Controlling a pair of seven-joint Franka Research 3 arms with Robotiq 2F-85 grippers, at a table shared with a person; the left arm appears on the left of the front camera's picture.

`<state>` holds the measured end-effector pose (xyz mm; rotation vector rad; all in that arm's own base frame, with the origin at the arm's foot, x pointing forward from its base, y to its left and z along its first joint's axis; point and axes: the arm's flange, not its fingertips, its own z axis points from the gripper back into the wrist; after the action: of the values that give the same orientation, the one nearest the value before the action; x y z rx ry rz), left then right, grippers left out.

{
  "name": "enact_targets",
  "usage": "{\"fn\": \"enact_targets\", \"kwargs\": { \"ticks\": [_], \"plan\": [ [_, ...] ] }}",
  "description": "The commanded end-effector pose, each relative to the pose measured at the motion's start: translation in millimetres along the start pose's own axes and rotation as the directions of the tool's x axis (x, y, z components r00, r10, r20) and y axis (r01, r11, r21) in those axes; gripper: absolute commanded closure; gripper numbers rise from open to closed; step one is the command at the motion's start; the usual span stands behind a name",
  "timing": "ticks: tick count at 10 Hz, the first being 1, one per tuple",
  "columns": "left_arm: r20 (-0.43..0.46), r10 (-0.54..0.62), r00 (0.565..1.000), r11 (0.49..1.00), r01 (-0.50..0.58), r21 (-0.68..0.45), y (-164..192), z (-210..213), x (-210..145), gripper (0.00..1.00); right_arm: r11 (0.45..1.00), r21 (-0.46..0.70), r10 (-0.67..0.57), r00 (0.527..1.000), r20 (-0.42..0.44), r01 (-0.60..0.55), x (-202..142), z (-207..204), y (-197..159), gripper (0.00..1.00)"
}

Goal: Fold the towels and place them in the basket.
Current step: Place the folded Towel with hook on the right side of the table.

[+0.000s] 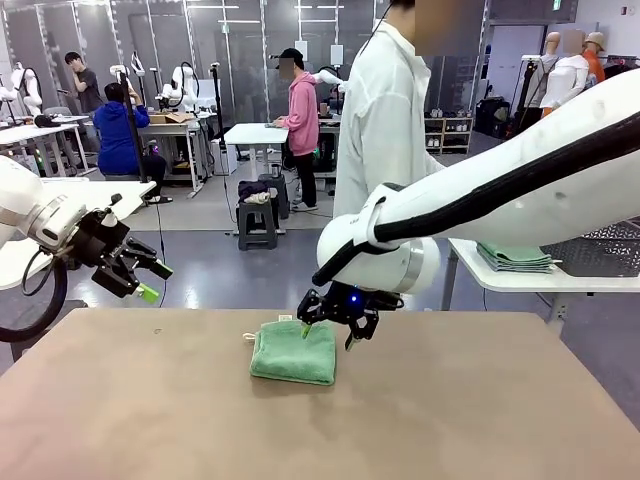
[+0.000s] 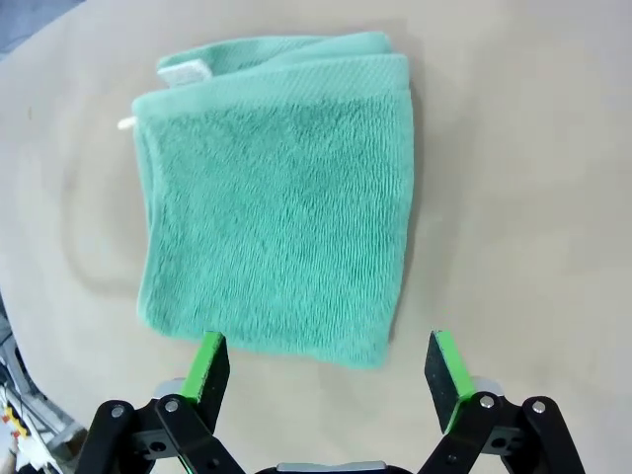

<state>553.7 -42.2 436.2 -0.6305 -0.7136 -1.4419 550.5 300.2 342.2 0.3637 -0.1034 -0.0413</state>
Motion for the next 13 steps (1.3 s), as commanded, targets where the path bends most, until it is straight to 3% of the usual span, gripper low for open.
{"fn": "enact_targets", "kwargs": {
  "ticks": [1,8,9,10,13],
  "plan": [
    [0.001,-0.001,1.000,1.000,0.001,0.001,0.0,0.9,0.6,0.04,0.997,-0.032,-0.063,0.997,0.050,0.065,10.8,-16.5,11.9,0.00],
    [0.001,-0.001,1.000,1.000,0.001,0.001,0.0,0.9,0.6,0.04,0.992,-0.070,-0.105,0.992,0.069,0.110,31.0,-46.9,3.1,0.00],
    [0.001,-0.001,1.000,1.000,0.001,0.001,0.0,0.9,0.6,0.04,0.993,-0.067,-0.088,0.994,0.067,0.092,34.0,-50.5,1.7,0.14],
    [0.001,-0.001,1.000,1.000,0.001,0.001,0.0,0.9,0.6,0.04,0.993,-0.069,-0.087,0.993,0.074,0.092,35.8,-53.1,1.1,0.20],
    [0.001,-0.001,1.000,1.000,0.001,0.001,0.0,0.9,0.6,0.04,0.992,-0.077,-0.092,0.992,0.085,0.098,38.9,-54.7,-0.3,0.20]
  ]
}}
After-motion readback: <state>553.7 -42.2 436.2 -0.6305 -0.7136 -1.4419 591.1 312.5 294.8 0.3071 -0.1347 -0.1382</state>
